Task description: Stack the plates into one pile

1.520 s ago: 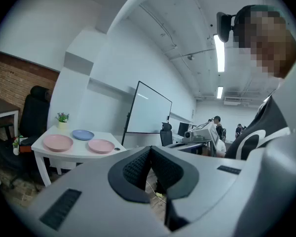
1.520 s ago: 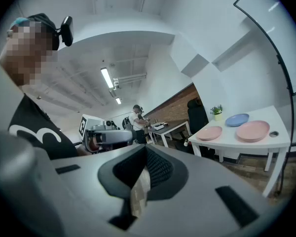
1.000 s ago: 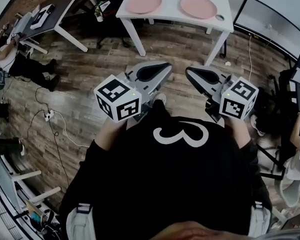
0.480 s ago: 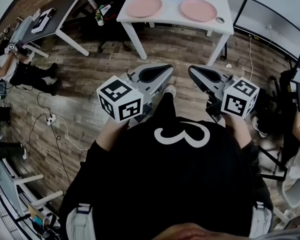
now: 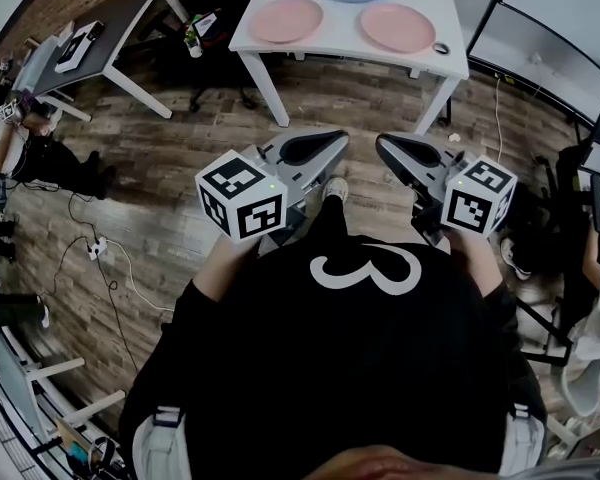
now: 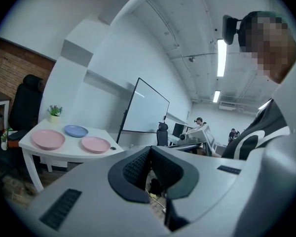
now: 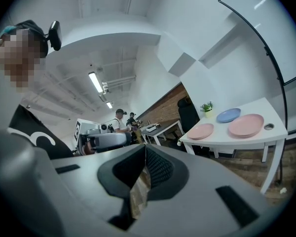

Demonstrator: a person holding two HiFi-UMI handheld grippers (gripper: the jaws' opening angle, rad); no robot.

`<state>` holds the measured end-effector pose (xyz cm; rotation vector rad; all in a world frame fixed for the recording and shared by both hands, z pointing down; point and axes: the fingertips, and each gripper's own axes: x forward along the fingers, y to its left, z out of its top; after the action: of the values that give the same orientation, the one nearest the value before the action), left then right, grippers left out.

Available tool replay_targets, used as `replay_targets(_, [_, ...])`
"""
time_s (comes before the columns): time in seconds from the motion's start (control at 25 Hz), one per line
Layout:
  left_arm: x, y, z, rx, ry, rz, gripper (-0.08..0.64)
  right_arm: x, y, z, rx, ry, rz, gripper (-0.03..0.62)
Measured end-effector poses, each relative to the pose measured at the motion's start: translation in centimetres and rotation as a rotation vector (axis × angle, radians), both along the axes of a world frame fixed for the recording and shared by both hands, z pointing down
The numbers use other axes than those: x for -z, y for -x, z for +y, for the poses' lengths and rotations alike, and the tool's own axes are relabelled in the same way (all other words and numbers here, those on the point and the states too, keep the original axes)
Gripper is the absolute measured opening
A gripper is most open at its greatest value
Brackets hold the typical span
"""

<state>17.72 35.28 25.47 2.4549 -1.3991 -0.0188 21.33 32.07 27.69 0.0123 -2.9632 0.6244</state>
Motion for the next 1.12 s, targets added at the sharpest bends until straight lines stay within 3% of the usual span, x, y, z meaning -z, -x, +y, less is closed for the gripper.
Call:
replay_targets(0.32, [-0.4, 4.7, -5.0, 0.018, 0.001, 0.027, 0.017, -0.6, 4.0, -5.1, -0.009, 0.030, 0.034, 0.025])
replay_targets(0.56, [-1.7, 9.8, -10.2, 0.033, 0.052, 0.075, 0.017, -1.8, 8.1, -10.1, -0.016, 0.089, 0.059, 0.025])
replay_targets(1.12, [-2.5, 19.1, -24.3, -0.046, 0.120, 0.103, 0.017, -2.0, 17.3, -24.1, -0.083, 0.154, 0.085, 0.025])
